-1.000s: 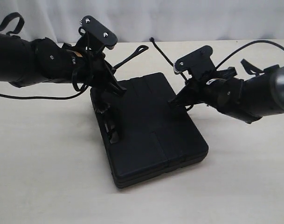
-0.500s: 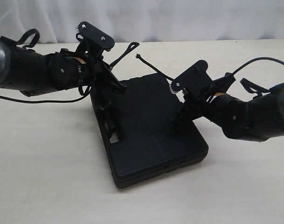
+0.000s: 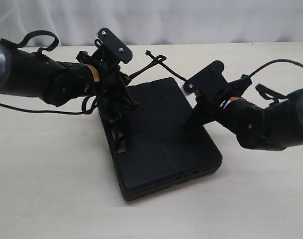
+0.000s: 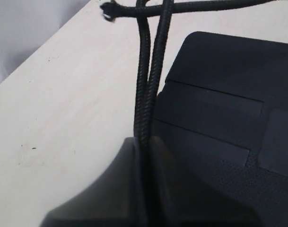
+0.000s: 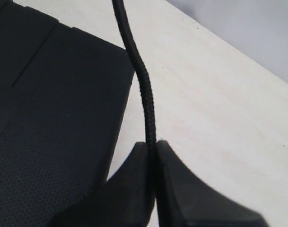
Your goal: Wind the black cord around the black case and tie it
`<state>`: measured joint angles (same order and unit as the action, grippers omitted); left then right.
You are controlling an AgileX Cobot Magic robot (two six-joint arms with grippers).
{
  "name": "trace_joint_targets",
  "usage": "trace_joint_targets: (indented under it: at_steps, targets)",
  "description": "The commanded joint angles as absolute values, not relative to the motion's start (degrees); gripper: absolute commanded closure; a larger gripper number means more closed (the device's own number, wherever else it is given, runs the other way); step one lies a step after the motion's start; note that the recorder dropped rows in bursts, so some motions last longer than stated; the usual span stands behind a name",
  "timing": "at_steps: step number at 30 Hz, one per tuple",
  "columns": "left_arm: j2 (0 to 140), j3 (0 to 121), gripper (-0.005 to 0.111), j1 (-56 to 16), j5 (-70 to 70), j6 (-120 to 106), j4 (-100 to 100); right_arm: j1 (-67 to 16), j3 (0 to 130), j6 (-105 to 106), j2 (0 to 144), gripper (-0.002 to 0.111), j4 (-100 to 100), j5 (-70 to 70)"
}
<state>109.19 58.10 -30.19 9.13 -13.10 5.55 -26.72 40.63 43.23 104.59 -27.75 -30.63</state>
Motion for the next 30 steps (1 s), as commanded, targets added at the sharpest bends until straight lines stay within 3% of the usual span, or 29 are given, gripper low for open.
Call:
trace_joint_targets:
  at_steps: [1,7,15,17,19,20,22,25,30]
  targets:
    - [109.31,57.97,0.107,-33.19,9.31,-11.87,14.67,-26.79,40.35,40.56,104.16,0.104,-25.36,-31.64]
    - [109.31,57.97,0.107,-39.34,10.12,-12.02,20.98,-26.79,40.35,32.97,104.16,0.104,-16.88,-31.52]
    - [109.31,57.97,0.107,-39.34,7.76,-12.88,20.98,-26.79,40.35,32.07,104.16,0.104,-17.11,-31.88]
    - [109.31,57.97,0.1,-39.34,7.5,-13.63,20.98,-26.79,40.35,32.07,104.16,0.104,-17.11,-31.88]
    - [109.31,57.97,0.084,-39.34,7.34,-13.63,20.75,-26.79,40.35,32.09,104.16,0.104,-16.85,-31.88]
    - [109.31,57.97,0.07,-39.34,7.2,-13.92,20.75,-26.79,40.35,32.09,104.16,0.104,-16.85,-31.88]
    - [109.11,58.09,0.06,-39.34,7.55,-13.91,20.75,-26.79,40.35,32.09,104.16,0.104,-16.85,-31.88]
    - [108.14,58.09,0.054,-39.34,7.55,-15.12,20.75,-26.79,40.35,32.09,104.16,0.104,-15.85,-32.24]
    - [104.7,58.09,0.054,-39.34,4.11,-18.38,20.75,-26.79,40.35,32.08,104.16,0.104,-11.59,-32.24]
